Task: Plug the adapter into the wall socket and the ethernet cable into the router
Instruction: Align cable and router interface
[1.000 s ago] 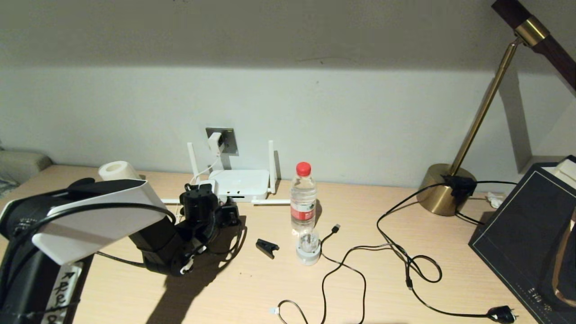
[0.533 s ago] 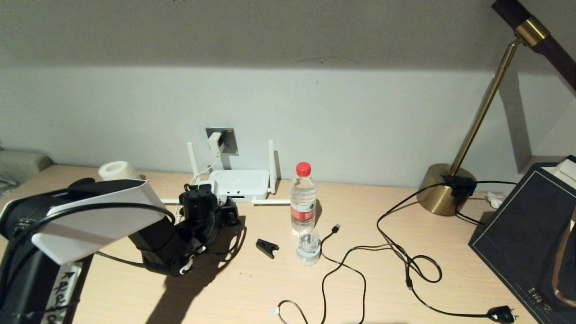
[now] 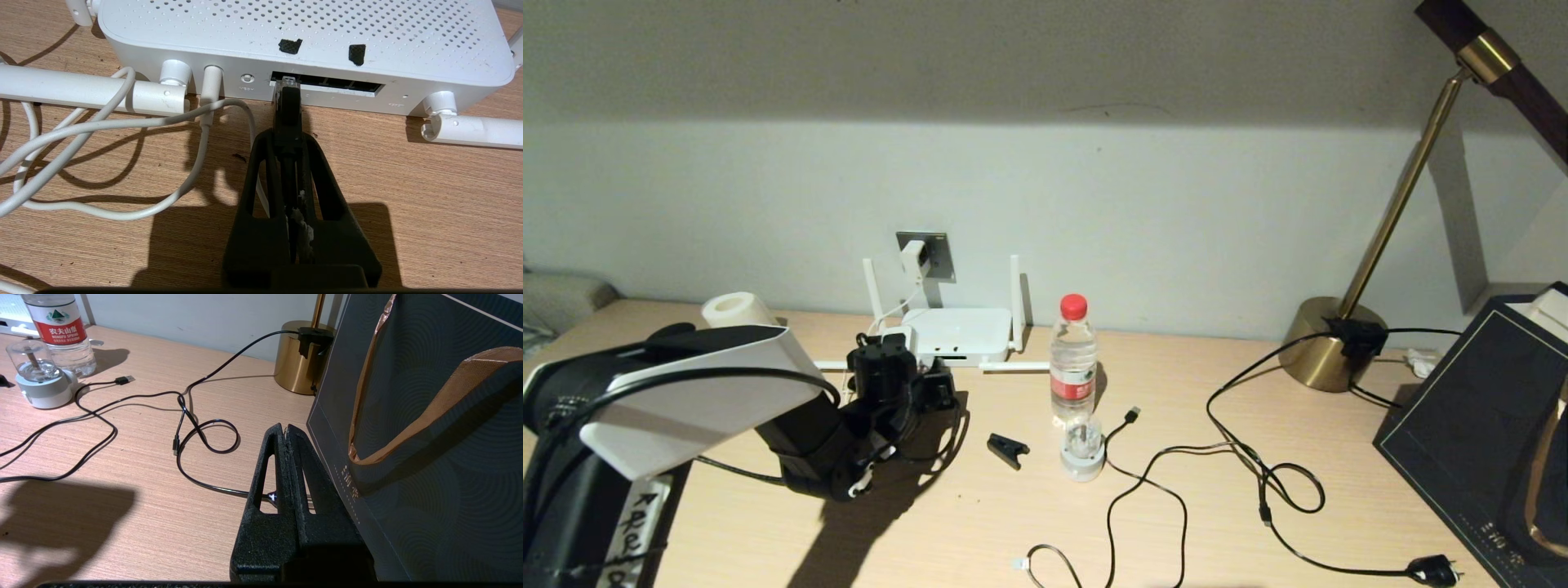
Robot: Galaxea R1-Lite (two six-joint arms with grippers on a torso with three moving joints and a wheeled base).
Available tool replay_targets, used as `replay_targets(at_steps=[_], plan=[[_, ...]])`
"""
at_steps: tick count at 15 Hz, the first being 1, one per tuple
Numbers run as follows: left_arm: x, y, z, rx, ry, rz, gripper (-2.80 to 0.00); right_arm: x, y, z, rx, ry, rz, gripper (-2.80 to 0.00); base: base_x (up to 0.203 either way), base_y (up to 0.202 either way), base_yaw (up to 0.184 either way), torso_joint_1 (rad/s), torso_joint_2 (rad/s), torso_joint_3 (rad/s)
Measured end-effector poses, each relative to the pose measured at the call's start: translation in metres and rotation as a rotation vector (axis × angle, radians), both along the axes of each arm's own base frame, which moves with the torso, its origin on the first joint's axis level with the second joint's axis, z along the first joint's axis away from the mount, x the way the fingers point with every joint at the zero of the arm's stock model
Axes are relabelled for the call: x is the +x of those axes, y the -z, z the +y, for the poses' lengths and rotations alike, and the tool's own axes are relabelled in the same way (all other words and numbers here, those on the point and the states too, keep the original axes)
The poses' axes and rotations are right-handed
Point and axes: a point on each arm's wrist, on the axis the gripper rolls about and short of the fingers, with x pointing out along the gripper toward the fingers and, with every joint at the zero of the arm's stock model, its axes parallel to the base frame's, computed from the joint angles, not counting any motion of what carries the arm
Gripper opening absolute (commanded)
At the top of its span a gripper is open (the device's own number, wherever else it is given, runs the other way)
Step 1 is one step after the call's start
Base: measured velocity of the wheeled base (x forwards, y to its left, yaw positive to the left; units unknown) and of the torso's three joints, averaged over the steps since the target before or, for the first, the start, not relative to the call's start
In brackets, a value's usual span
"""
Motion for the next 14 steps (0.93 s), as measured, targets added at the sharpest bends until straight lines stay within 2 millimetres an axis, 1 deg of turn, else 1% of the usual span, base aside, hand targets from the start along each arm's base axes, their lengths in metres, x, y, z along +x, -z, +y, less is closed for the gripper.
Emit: replay_targets(at_steps=[14], plan=[[-0.0003, -0.0026, 0.0001, -0.001, -0.001, -0.005, -2.8, 0.0, 0.0, 0.0, 0.0, 0.0, 0.0, -2.8, 0.0, 0.0, 0.0, 0.0, 0.0, 0.0]])
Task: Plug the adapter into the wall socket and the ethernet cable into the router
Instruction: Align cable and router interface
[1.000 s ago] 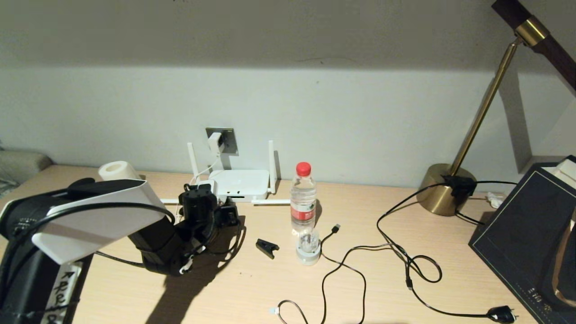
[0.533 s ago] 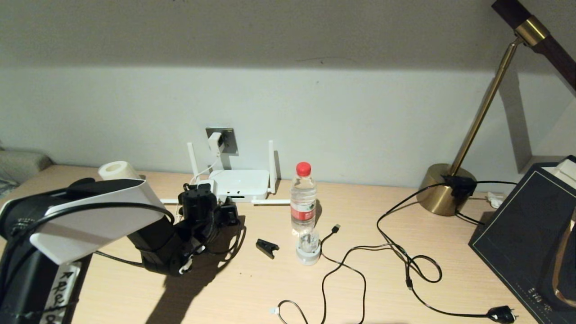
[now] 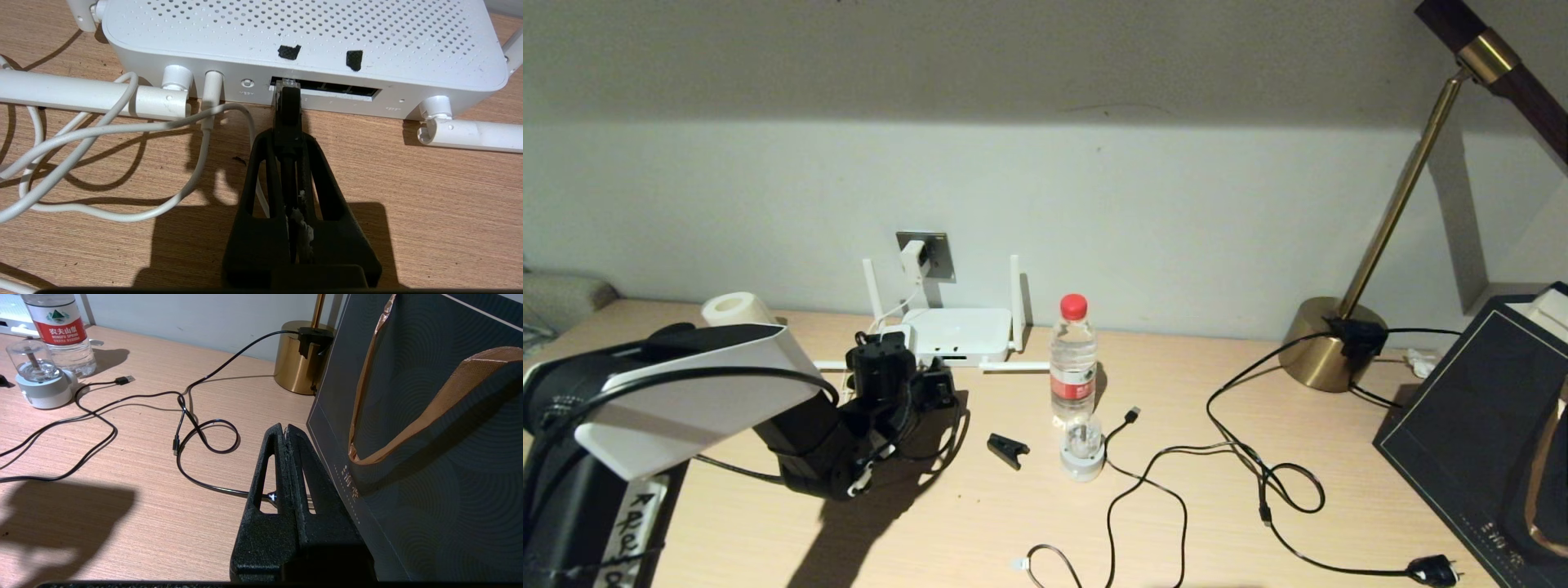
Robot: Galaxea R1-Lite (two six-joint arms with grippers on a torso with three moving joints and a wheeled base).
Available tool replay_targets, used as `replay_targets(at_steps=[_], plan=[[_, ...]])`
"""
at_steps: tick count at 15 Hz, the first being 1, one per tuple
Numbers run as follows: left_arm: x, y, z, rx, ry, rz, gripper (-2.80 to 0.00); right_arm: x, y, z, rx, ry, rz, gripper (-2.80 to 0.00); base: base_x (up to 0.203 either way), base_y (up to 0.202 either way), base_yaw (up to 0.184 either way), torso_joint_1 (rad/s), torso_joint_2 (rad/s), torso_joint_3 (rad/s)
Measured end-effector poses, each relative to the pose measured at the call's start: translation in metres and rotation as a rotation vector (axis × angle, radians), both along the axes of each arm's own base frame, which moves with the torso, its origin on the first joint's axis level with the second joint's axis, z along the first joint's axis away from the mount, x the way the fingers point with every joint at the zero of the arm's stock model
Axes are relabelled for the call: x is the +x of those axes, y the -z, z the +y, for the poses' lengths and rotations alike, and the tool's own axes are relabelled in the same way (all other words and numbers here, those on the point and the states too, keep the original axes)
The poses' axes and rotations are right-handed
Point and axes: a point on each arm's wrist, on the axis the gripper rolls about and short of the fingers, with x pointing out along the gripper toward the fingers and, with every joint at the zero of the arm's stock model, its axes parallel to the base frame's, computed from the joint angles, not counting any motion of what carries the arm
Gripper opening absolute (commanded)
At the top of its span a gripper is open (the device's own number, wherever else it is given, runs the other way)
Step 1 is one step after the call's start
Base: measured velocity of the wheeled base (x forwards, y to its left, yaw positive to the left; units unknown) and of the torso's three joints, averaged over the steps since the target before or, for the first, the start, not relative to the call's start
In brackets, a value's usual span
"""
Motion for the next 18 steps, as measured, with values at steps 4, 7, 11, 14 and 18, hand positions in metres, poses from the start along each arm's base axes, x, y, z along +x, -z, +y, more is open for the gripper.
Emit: replay_targets(at_steps=[4, 7, 11, 14, 18], plan=[[0.0002, -0.0004, 0.0, 0.0, 0.0, -0.001, -2.8, 0.0, 0.0, 0.0, 0.0, 0.0, 0.0, -2.8, 0.0, 0.0, 0.0, 0.0, 0.0, 0.0], [0.0002, -0.0005, 0.0, 0.0, 0.0, -0.001, -2.8, 0.0, 0.0001, 0.0, 0.0, 0.0, 0.001, -2.8, 0.0, 0.0, 0.0, 0.0, 0.0, 0.0], [0.0009, -0.0006, 0.0016, 0.0, -0.004, -0.002, -2.8, 0.0, 0.0, 0.0, 0.0, 0.0, 0.0, -2.8, 0.0, 0.0, 0.0, 0.0, 0.0, 0.0], [0.0014, -0.0005, 0.0029, -0.001, -0.007, -0.002, -2.8, 0.0, 0.0, 0.0, 0.0, 0.0, 0.0, -2.8, 0.0, 0.0, 0.0, 0.0, 0.0, 0.0], [0.003, -0.0001, 0.0051, -0.001, -0.011, -0.004, -2.8, 0.0, 0.0, 0.0, 0.0, 0.0, 0.0, -2.8, 0.0, 0.0, 0.0, 0.0, 0.0, 0.0]])
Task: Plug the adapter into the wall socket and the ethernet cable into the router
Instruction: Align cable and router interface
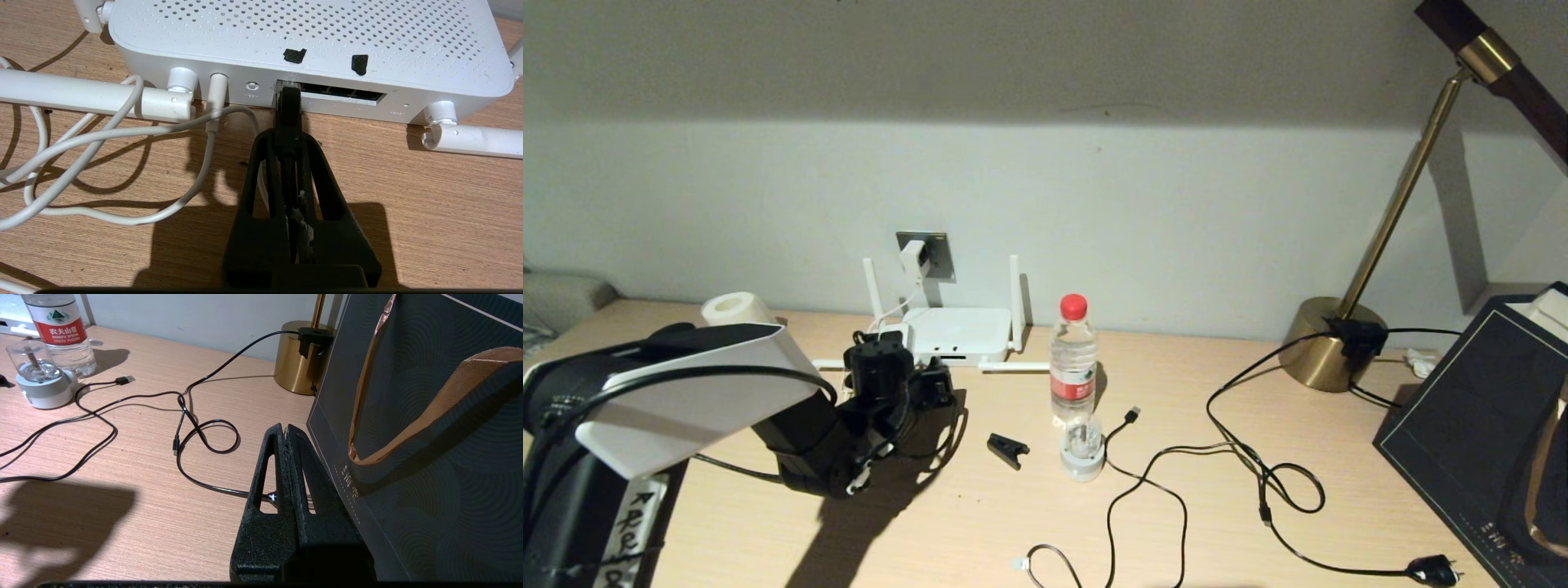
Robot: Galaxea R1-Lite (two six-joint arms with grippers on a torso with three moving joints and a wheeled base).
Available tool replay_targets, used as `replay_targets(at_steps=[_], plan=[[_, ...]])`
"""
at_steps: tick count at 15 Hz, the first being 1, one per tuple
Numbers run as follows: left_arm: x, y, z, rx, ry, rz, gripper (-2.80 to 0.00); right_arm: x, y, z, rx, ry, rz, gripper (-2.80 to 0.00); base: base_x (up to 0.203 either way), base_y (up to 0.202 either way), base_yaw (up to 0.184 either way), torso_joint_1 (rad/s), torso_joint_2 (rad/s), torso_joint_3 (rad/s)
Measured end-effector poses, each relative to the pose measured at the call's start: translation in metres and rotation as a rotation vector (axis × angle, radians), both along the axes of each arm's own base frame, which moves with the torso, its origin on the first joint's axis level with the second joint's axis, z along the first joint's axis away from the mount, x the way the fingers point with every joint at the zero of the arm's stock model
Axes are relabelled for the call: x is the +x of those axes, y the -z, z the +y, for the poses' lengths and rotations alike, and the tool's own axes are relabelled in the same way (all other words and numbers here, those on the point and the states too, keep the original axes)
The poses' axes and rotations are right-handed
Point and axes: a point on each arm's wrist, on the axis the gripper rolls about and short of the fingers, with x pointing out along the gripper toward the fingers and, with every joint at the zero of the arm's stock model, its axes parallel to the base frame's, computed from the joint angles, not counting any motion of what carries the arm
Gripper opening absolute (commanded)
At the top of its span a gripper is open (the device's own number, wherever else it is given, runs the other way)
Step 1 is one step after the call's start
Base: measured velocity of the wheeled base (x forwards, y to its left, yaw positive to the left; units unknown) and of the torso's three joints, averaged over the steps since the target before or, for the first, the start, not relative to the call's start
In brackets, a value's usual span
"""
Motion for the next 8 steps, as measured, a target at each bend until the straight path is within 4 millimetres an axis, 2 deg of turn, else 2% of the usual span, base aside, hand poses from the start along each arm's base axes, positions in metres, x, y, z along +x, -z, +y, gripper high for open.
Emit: replay_targets(at_steps=[8], plan=[[0.002, 0.0005, 0.0001, -0.001, -0.001, -0.003, -2.8, 0.0, 0.0, 0.0, 0.0, 0.0, 0.0, -2.8, 0.0, 0.0, 0.0, 0.0, 0.0, 0.0]])
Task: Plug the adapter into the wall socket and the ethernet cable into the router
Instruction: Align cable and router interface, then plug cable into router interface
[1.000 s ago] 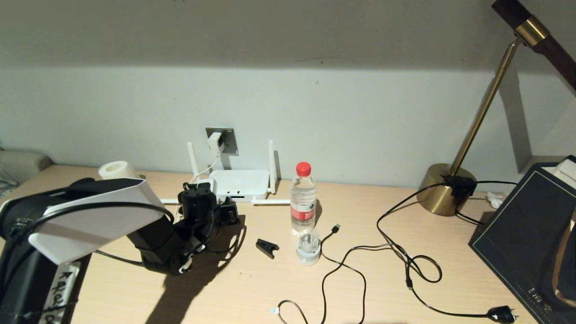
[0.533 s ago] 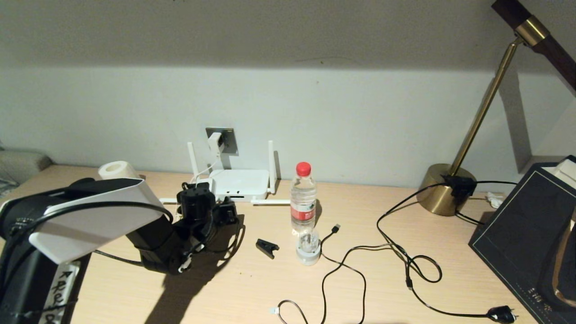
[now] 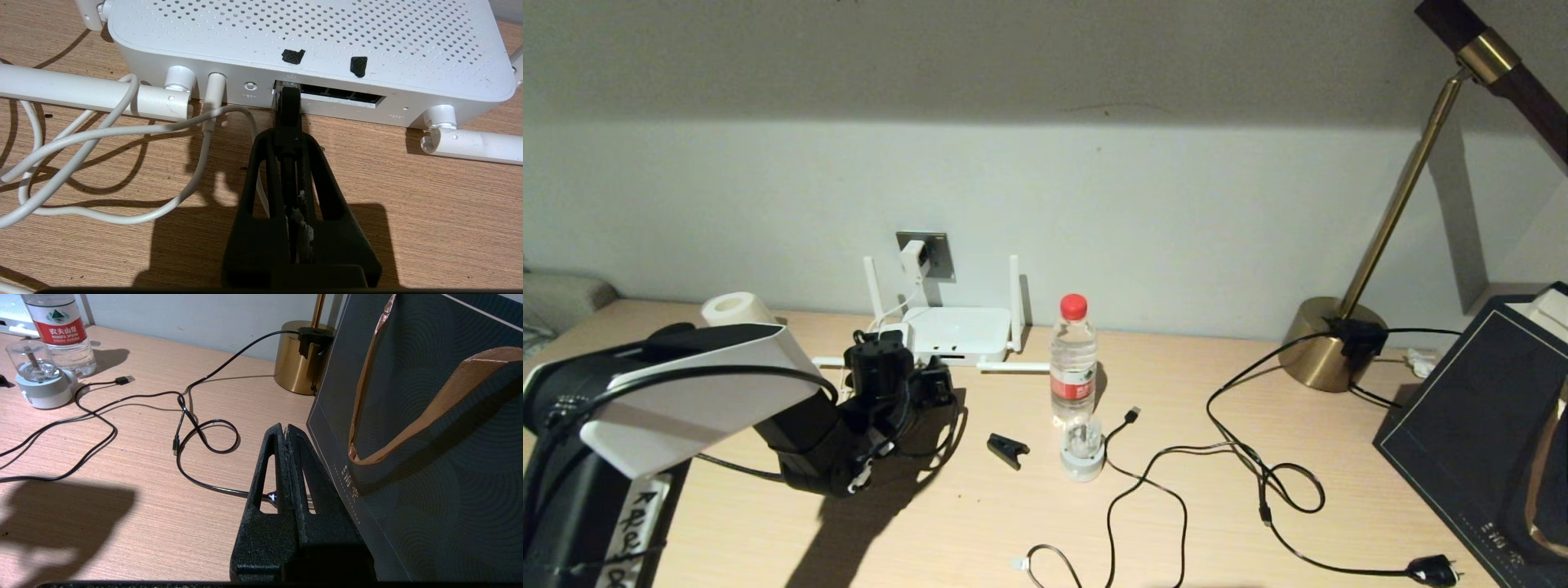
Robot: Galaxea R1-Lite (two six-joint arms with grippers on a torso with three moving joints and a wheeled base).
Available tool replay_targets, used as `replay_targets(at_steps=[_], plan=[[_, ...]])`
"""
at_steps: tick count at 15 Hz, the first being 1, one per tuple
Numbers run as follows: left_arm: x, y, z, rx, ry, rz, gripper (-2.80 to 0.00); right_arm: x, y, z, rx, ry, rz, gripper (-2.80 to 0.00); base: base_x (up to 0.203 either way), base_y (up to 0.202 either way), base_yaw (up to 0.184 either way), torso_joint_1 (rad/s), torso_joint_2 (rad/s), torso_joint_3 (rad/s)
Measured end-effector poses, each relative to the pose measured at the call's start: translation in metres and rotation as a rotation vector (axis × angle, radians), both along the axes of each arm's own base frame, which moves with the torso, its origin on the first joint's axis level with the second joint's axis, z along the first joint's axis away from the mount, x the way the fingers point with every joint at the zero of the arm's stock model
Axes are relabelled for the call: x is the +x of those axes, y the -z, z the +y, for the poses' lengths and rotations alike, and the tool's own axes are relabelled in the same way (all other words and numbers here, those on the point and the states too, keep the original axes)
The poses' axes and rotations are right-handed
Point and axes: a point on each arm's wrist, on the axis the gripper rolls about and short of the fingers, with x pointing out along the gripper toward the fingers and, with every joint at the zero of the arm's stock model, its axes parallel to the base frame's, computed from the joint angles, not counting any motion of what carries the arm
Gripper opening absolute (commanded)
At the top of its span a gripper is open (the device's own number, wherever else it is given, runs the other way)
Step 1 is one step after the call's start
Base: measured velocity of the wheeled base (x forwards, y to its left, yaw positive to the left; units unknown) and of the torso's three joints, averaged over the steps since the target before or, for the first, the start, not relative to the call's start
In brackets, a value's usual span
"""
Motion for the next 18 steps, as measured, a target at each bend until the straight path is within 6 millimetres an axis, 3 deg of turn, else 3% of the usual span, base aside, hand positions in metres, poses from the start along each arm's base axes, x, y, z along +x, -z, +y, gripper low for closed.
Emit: replay_targets(at_steps=[18], plan=[[0.0019, 0.0023, -0.001, -0.003, 0.022, 0.002, -2.8, 0.0, 0.0, 0.0, 0.0, 0.0, 0.0, -2.8, 0.0, 0.0, 0.0, 0.0, 0.0, 0.0]])
